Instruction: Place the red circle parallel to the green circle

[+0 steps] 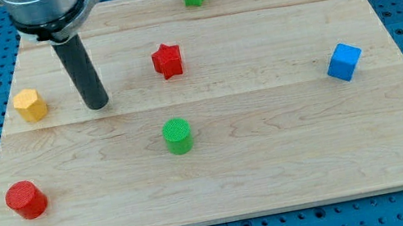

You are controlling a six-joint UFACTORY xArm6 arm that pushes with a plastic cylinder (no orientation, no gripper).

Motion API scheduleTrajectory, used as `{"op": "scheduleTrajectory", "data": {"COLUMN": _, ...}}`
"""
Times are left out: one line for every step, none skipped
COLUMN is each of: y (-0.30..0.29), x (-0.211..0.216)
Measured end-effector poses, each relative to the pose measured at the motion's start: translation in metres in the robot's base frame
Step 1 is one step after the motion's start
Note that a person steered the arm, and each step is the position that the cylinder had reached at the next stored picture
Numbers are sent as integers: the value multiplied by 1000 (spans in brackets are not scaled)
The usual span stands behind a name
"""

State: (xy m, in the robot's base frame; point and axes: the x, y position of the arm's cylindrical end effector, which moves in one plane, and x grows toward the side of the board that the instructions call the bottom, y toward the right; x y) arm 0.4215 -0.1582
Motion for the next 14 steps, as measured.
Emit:
{"op": "scheduleTrajectory", "data": {"y": -82, "x": 28}}
{"op": "scheduleTrajectory", "data": {"y": -114, "x": 67}}
{"op": "scheduleTrajectory", "data": {"y": -141, "x": 98}}
{"op": "scheduleTrajectory", "data": {"y": -143, "x": 103}}
{"op": "scheduleTrajectory", "data": {"y": -142, "x": 103}}
{"op": "scheduleTrajectory", "data": {"y": -146, "x": 101}}
{"op": "scheduleTrajectory", "data": {"y": -147, "x": 97}}
{"op": "scheduleTrajectory", "data": {"y": -138, "x": 116}}
{"op": "scheduleTrajectory", "data": {"y": -118, "x": 122}}
{"op": "scheduleTrajectory", "data": {"y": -63, "x": 123}}
{"op": "scheduleTrajectory", "data": {"y": -15, "x": 124}}
{"op": "scheduleTrajectory", "data": {"y": -56, "x": 124}}
{"op": "scheduleTrajectory", "data": {"y": -86, "x": 161}}
{"op": "scheduleTrajectory", "data": {"y": 0, "x": 158}}
